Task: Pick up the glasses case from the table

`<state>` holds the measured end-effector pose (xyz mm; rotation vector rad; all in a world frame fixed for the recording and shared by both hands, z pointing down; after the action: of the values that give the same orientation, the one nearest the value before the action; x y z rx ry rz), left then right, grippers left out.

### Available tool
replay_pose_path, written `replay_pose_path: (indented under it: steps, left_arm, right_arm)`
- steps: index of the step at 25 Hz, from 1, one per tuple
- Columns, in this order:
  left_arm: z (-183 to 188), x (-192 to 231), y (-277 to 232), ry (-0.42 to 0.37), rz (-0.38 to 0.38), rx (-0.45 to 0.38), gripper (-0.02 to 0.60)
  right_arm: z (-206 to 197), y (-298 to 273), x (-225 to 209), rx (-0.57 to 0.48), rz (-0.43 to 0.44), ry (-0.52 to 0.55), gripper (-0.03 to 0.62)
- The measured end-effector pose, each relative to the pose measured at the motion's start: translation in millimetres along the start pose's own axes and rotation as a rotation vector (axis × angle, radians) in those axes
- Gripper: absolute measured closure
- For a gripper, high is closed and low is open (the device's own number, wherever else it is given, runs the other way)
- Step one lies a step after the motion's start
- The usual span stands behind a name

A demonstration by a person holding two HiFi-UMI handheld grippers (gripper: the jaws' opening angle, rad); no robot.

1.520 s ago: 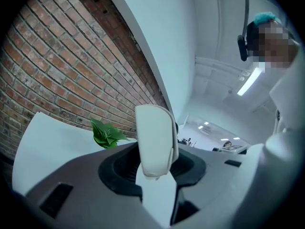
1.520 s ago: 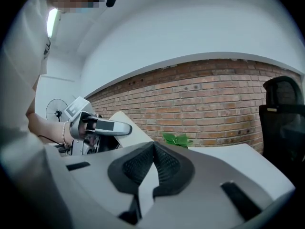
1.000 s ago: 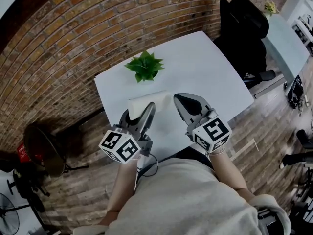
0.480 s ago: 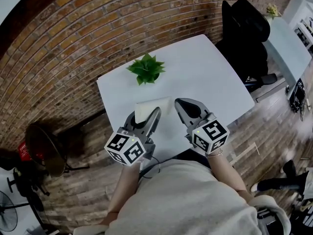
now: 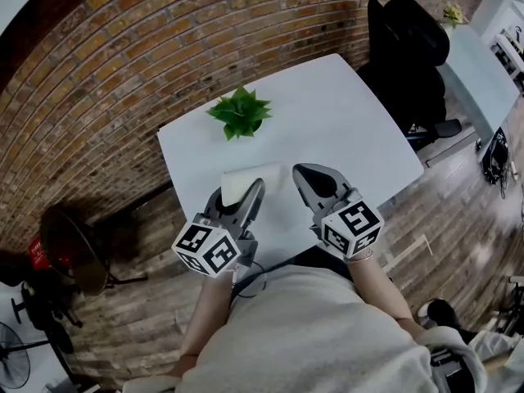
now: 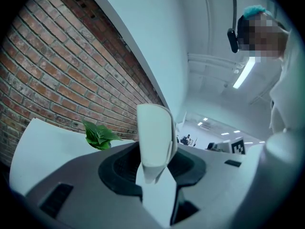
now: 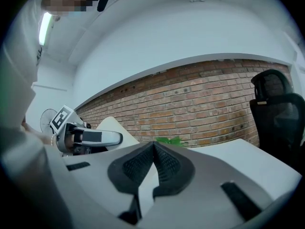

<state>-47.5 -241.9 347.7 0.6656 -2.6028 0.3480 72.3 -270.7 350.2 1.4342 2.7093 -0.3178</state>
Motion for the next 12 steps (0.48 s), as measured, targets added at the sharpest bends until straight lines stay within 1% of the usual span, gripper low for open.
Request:
replay_pose_path:
  steps: [12]
  left_arm:
    - [0.4, -0.1, 0.3, -0.001, -0.009, -0.005, 0.430]
  right_arm:
    - [-0.6, -0.6, 1.4, 0.008, 0.002, 0.006, 0.595]
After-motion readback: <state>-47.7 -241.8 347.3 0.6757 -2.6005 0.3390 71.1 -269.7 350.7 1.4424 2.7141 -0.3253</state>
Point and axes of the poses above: the fingertips, and each gripper's own axes: y backward along the fingers, x to its left, z out of its top, the point moved 3 cm from there along y, backward along the fingers, and after that the axes turned 6 degrees about z, right-handed, at the moved point
